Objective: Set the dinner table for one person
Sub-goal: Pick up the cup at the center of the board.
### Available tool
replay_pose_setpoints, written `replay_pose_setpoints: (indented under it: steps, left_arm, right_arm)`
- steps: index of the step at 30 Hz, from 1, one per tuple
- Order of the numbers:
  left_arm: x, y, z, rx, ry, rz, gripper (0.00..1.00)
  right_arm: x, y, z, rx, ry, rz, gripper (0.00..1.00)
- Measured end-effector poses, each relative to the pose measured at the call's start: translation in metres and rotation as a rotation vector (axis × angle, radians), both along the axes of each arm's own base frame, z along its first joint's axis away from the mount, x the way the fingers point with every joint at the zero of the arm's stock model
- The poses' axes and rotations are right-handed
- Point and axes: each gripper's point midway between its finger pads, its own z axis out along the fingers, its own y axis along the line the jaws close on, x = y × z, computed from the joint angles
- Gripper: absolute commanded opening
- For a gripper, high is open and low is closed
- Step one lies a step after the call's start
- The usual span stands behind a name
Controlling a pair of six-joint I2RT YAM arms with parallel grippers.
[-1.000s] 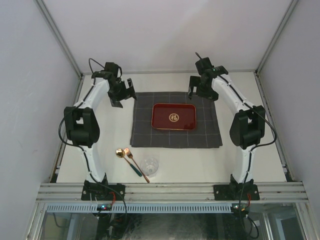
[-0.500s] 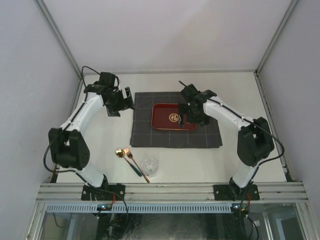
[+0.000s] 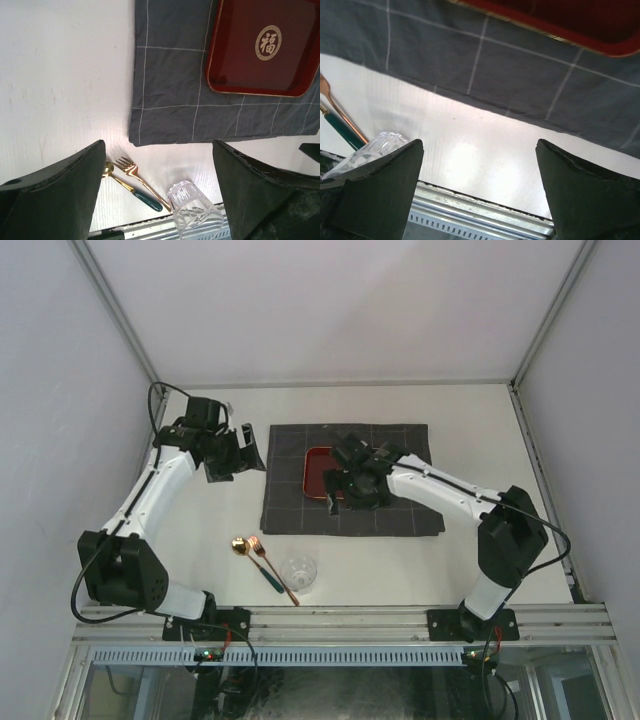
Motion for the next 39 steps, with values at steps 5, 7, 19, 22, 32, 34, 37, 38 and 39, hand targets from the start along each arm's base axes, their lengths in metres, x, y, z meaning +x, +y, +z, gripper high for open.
replay_pose_setpoints:
  steps: [5, 7, 19, 22, 32, 34, 37, 38, 39]
  left_arm:
    - [-0.008, 0.002, -0.005, 0.005, 0.013, -0.005, 0.89]
    - [-0.011, 0.002, -0.002, 0.003, 0.0, -0.006, 0.88]
    - [-0.043, 0.012, 0.008, 0.026, -0.078, -0.007, 0.9]
    - [-0.048, 0.017, 0.015, 0.044, -0.109, 0.005, 0.91]
    - [-0.047, 0.024, 0.014, 0.073, -0.111, 0.023, 0.91]
    - [-0.046, 0.025, 0.013, 0.074, -0.106, 0.025, 0.91]
    - [-0.046, 0.026, 0.012, 0.075, -0.105, 0.03, 0.91]
    - [-0.046, 0.027, 0.012, 0.075, -0.105, 0.032, 0.91]
    - [-0.046, 0.027, 0.012, 0.075, -0.104, 0.034, 0.91]
  right_arm:
    - [-0.029, 0.031, -0.016, -0.003, 0.042, 0.076, 0.92]
    - [-0.043, 0.04, -0.019, -0.003, 0.054, 0.107, 0.92]
    - [-0.103, 0.062, -0.021, -0.076, 0.025, 0.209, 0.92]
    - [-0.111, 0.063, -0.022, -0.087, 0.022, 0.217, 0.92]
    - [-0.109, 0.048, -0.018, -0.17, -0.025, 0.182, 0.92]
    - [-0.107, 0.048, -0.01, -0.178, -0.045, 0.179, 0.93]
    - [-0.105, 0.052, 0.004, -0.18, -0.078, 0.182, 0.93]
    - [-0.105, 0.054, 0.007, -0.177, -0.085, 0.184, 0.93]
    - [-0.105, 0.055, 0.012, -0.177, -0.094, 0.187, 0.93]
